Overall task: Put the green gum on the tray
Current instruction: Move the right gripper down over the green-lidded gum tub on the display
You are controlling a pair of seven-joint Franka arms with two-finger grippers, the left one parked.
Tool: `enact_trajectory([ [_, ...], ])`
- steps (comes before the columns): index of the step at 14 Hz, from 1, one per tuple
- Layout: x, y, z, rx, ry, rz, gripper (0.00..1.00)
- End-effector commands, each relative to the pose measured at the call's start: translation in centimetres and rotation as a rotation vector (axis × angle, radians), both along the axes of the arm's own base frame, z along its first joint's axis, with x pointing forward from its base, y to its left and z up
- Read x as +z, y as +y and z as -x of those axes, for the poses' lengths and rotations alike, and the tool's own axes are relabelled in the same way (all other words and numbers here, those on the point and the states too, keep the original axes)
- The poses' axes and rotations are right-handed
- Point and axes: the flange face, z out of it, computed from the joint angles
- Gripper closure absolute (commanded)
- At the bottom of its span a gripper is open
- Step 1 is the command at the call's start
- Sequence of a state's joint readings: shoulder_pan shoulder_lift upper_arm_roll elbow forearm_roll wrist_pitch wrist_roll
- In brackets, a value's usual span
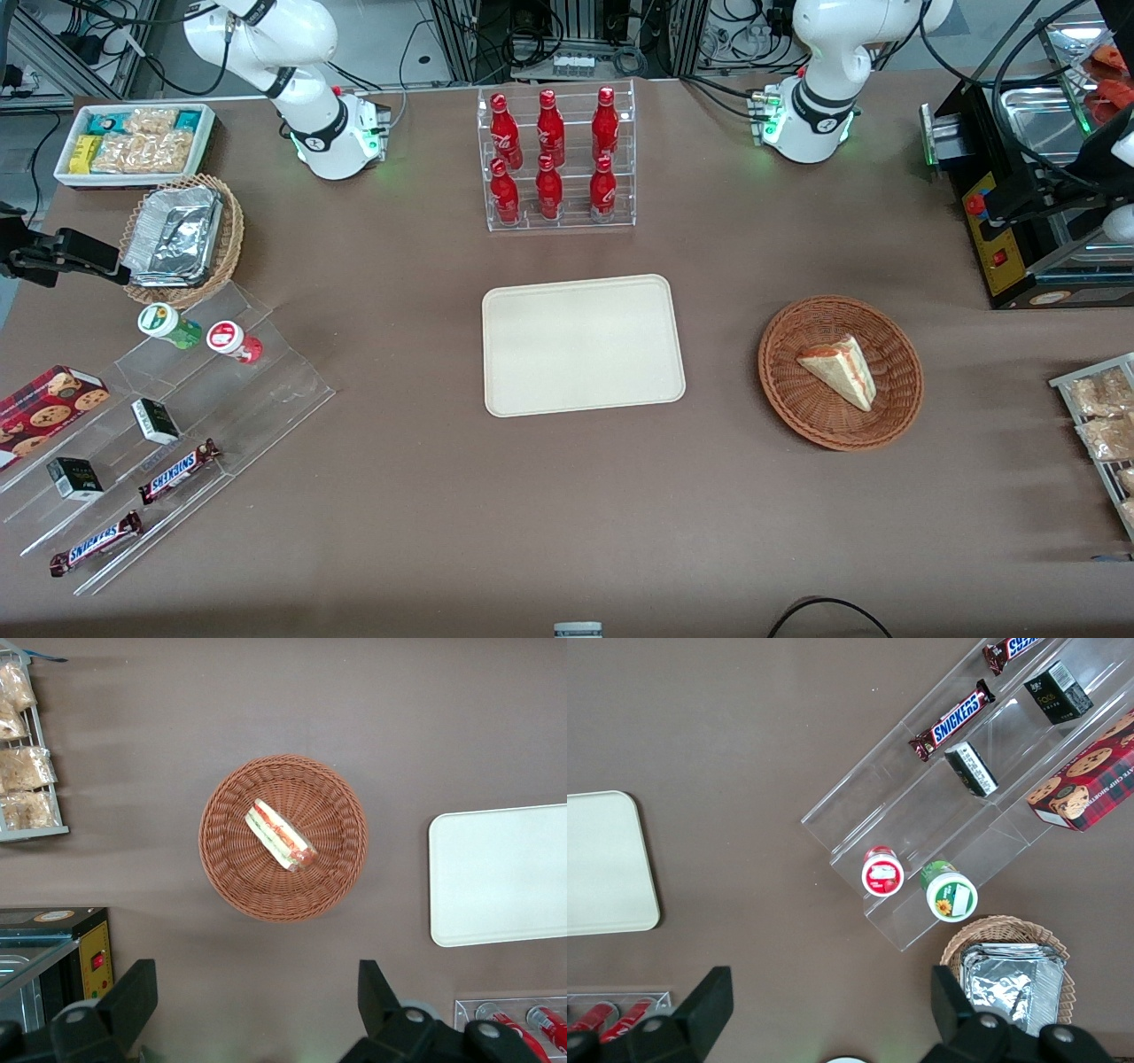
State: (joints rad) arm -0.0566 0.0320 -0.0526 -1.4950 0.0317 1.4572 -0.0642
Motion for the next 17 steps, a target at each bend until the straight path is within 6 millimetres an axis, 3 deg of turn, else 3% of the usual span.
enact_trajectory([
  [1, 0.6, -0.4, 1.0, -0.017, 0.022, 0.010, 0.01],
  [3, 0.1, -0.4, 1.0, -0.008, 0.034, 0.007, 0.01],
  [7, -4.3, -2.6, 3.0, 0.004, 0.046, -0.018, 0.01],
  [12, -10.9, -5.5, 7.0, 0.251, -0.064, -0.021, 0.01],
  [17, -15.8, -7.6, 7.7, 0.565, -0.124, 0.000, 0.01],
])
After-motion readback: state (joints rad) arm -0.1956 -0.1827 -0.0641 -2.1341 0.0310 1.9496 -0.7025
